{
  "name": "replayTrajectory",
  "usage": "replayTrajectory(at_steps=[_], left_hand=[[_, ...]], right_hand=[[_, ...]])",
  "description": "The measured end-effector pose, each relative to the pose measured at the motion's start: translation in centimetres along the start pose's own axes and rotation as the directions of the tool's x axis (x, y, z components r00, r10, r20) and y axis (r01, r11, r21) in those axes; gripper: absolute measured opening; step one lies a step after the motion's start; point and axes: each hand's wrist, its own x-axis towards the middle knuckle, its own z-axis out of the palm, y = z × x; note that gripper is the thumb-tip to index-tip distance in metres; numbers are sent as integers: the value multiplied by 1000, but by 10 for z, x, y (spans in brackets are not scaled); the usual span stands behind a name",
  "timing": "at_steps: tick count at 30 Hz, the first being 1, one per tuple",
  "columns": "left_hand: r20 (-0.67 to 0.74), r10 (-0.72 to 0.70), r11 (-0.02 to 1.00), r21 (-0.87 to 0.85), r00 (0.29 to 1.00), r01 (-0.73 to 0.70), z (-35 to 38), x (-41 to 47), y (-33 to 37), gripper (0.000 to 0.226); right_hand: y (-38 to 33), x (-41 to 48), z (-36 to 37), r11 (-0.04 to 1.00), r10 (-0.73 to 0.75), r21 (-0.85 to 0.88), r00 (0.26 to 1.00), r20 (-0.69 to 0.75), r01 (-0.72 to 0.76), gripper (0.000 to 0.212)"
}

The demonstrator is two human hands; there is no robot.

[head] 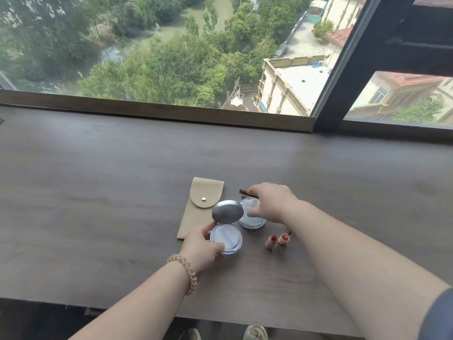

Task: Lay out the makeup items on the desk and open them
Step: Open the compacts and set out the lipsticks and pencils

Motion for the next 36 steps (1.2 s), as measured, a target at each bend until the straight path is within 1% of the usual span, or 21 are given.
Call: replayTrajectory(at_steps=[2, 5, 8, 11, 16, 18, 20, 22, 23, 24, 25, 26, 27, 28, 29, 30, 31, 32, 33, 34, 36], left_hand=[[-38, 39, 989, 144, 998, -33, 5, 7, -5, 62], [-67, 74, 974, 218, 995, -58, 10, 12, -7, 61], [-70, 133, 927, 362, 989, -99, 9, 16, -8, 55], [-78, 208, 802, 585, 975, -124, 7, 17, -8, 51], [-71, 208, 738, 666, 976, -108, 10, 22, -10, 42], [-62, 190, 708, 700, 980, -93, 8, 26, -11, 38], [-55, 179, 687, 722, 982, -85, 7, 27, -9, 34], [-80, 179, 664, 745, 980, -60, 7, 26, -2, 28], [-115, 187, 659, 751, 976, -38, 7, 23, 4, 25], [-156, 200, 683, 730, 967, -24, 7, 19, 11, 25], [-196, 228, 744, 667, 954, -41, 7, 14, 20, 31], [-222, 249, 835, 541, 943, -94, 7, 8, 30, 40], [-235, 260, 922, 348, 937, -168, 8, 1, 42, 50], [-236, 266, 962, 133, 935, -240, 7, -5, 54, 59], [-208, 277, 955, -47, 938, -293, 6, -12, 66, 65], [-131, 284, 932, -196, 950, -306, 4, -17, 76, 70], [-10, 288, 904, -328, 957, -276, 1, -24, 85, 75], [133, 298, 875, -434, 945, -215, -3, -28, 92, 79], [256, 327, 850, -500, 909, -165, -6, -33, 99, 80], [341, 366, 838, -525, 866, -148, -9, -37, 104, 79], [397, 423, 829, -533, 814, -171, -14, -44, 112, 79]], right_hand=[[0, 2, 9, 991, -41, -122, 998, 56, 47, 67], [-2, 6, 21, 972, -81, -218, 995, 54, 91, 80], [-4, 11, 29, 948, -107, -299, 994, 27, 110, 80], [-3, 16, 33, 942, -108, -320, 994, 4, 103, 72], [1, 16, 32, 943, -116, -316, 993, -13, 106, 68], [6, 13, 22, 962, -82, -263, 997, -14, 76, 73], [9, 8, 6, 992, -40, -124, 999, -23, 37, 78], [10, -1, -14, 992, 11, 126, 1000, -26, -8, 82], [10, -7, -24, 959, 29, 282, 1000, -10, -25, 84], [10, -13, -33, 899, 25, 437, 1000, 9, -26, 84], [9, -19, -41, 822, -3, 570, 1000, 21, -10, 82], [7, -26, -48, 745, -42, 667, 999, 18, 19, 77], [5, -32, -54, 678, -85, 733, 996, 9, 51, 73], [2, -37, -58, 623, -119, 779, 993, -5, 79, 69], [-2, -42, -62, 578, -147, 809, 989, -21, 103, 66], [-6, -46, -66, 541, -171, 832, 985, -35, 123, 64], [-10, -50, -68, 503, -191, 852, 980, -52, 143, 62], [-14, -55, -72, 466, -206, 870, 976, -73, 163, 60], [-18, -58, -75, 439, -215, 880, 972, -95, 183, 58], [-22, -61, -79, 425, -219, 882, 968, -120, 205, 57], [-29, -68, -87, 419, -225, 874, 960, -164, 247, 52]])
